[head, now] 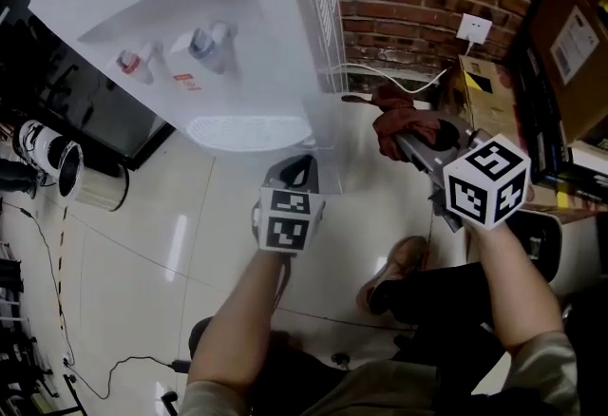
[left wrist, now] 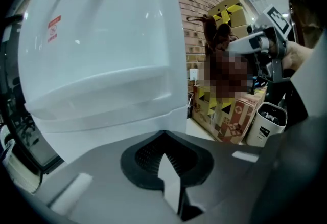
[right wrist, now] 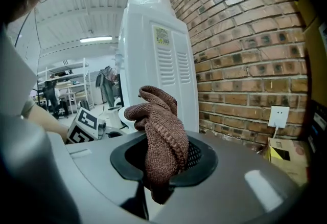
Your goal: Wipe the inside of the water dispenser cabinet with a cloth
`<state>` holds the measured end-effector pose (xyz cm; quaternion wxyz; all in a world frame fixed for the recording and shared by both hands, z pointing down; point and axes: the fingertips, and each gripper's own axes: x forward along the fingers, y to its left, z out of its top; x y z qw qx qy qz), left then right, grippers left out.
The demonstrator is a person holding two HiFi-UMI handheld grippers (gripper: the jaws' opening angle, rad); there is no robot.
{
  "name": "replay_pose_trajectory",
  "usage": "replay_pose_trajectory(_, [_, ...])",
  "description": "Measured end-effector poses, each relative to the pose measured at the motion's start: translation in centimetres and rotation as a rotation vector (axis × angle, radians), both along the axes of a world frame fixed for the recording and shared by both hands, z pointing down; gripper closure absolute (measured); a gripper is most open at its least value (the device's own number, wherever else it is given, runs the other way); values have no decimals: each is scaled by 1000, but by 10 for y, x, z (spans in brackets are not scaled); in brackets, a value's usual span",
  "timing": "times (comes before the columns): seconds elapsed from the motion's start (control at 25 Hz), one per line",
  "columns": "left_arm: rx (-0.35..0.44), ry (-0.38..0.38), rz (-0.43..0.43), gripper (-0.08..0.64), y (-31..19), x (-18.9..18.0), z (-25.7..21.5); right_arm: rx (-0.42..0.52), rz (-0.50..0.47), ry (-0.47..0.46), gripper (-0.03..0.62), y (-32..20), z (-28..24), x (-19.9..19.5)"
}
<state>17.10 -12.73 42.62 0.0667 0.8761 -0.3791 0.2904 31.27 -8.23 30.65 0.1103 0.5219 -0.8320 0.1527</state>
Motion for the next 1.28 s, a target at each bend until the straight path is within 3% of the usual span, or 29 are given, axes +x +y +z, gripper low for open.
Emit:
replay_pose_trajectory(0.24, [15,78,-27,558,29,24,-22,-43,-95,43,489,-1,40,-3])
replay_pose_trajectory(0.36, [28,151,-42,559,46,37,-29,-127,-128,86,489,6,87,-3])
replay_pose_trajectory(0.48, [-1,202,-84,558,57,41,-17,-224,-97,127,489,11,146,4])
replay_pose_trajectory(0.68, [-13,153,-62,558,66,52,20,-377,-117,248,489,17,236,3])
replay_pose_trajectory(1.04, [-83,115,-57,558,75,31,53,-627,-46,323,486,-5,378,-2])
replay_pose_trajectory(1.28, [-145,101,-78,558,74,11,72,-755,48,345,474,0,436,29])
